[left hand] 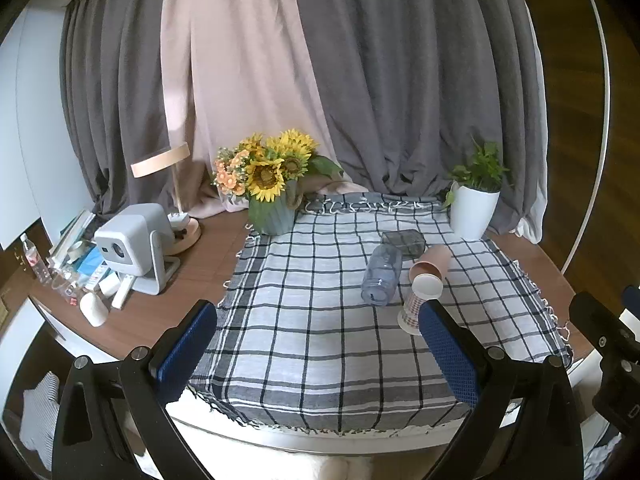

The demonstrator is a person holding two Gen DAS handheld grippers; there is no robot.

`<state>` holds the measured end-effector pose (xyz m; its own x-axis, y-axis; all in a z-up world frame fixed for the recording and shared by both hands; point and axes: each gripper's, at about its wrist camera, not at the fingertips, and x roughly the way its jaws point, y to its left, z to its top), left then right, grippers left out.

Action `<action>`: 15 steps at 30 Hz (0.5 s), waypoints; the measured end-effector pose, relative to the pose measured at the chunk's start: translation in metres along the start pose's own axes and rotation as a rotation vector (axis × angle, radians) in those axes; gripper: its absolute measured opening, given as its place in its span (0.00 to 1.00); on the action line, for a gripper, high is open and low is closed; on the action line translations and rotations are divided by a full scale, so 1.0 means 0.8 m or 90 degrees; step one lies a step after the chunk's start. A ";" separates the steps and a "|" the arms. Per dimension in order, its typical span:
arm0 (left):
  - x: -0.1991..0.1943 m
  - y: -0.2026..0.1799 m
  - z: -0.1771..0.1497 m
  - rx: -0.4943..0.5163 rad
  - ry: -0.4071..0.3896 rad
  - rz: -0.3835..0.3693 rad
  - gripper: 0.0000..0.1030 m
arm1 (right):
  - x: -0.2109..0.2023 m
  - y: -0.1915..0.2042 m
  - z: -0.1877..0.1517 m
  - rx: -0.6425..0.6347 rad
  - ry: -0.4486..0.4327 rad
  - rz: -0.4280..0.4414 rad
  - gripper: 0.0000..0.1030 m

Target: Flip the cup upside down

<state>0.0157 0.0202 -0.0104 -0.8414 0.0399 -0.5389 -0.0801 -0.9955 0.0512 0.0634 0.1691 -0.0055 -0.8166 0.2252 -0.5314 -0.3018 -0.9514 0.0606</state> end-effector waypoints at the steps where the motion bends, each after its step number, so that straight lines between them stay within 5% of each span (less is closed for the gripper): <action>1: 0.000 0.000 0.000 0.000 0.000 0.000 1.00 | 0.000 0.000 0.000 0.000 0.000 0.000 0.89; 15: 0.001 -0.009 0.003 0.008 -0.009 -0.004 1.00 | 0.002 -0.008 0.004 -0.002 -0.005 -0.004 0.89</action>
<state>0.0145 0.0276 -0.0088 -0.8481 0.0482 -0.5276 -0.0922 -0.9941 0.0575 0.0620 0.1761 -0.0041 -0.8187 0.2322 -0.5252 -0.3048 -0.9508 0.0548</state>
